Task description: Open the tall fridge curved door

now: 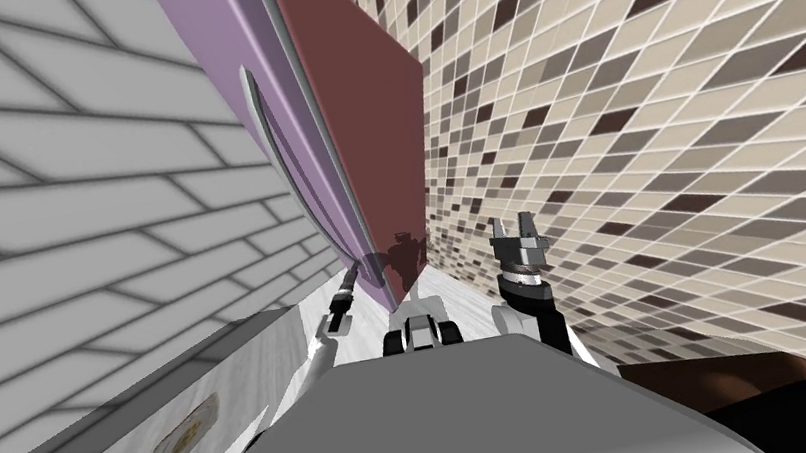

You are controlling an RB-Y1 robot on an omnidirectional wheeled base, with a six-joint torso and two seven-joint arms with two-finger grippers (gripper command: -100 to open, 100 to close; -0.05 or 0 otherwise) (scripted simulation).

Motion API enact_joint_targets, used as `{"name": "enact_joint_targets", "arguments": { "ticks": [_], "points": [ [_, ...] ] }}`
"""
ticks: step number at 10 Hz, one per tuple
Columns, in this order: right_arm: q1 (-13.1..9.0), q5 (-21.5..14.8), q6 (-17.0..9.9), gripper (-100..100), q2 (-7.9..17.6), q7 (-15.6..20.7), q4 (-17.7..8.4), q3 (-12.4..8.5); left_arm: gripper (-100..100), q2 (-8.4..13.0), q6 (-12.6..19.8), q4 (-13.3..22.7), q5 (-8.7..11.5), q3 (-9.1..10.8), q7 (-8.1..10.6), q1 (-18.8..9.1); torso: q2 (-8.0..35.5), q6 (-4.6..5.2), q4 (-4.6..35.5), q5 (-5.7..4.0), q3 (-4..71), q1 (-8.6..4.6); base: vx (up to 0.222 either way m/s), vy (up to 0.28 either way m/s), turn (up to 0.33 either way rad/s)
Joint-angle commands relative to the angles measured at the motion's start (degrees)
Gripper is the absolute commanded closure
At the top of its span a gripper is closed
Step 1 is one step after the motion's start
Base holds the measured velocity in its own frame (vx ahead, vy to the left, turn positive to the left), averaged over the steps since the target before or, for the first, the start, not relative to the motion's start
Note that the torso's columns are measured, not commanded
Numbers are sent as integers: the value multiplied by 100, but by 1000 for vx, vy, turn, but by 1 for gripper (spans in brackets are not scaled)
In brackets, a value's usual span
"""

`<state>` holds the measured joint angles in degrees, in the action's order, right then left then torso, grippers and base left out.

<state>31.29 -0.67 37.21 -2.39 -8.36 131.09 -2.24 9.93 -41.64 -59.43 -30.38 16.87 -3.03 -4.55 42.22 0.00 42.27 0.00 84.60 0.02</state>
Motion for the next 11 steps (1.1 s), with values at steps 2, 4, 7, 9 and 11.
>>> {"name": "enact_joint_targets", "arguments": {
  "ticks": [2,4,7,9,11],
  "points": [
    [0,0,0,0,0,0,0,0,-100,100,429,-164,-94,-61,104,-128,1,0,0,-1,0,-2,-38,-23,-16],
    [0,0,0,0,0,0,0,0,-100,196,636,-222,-141,-87,150,-208,4,3,4,-1,-2,-1,-41,-22,-18],
    [0,0,0,0,0,0,0,0,-100,379,960,-314,-215,-128,223,-334,5,7,8,-5,-3,-7,-51,-22,-17],
    [0,0,0,0,0,0,0,0,-100,529,1196,-379,-267,-158,275,-425,4,3,4,-3,-3,-7,-48,-21,-25],
    [0,0,0,0,0,0,0,0,-100,703,1449,-447,-323,-190,332,-521,5,2,3,-1,-3,-2,-49,-20,-25]
  ]
}}
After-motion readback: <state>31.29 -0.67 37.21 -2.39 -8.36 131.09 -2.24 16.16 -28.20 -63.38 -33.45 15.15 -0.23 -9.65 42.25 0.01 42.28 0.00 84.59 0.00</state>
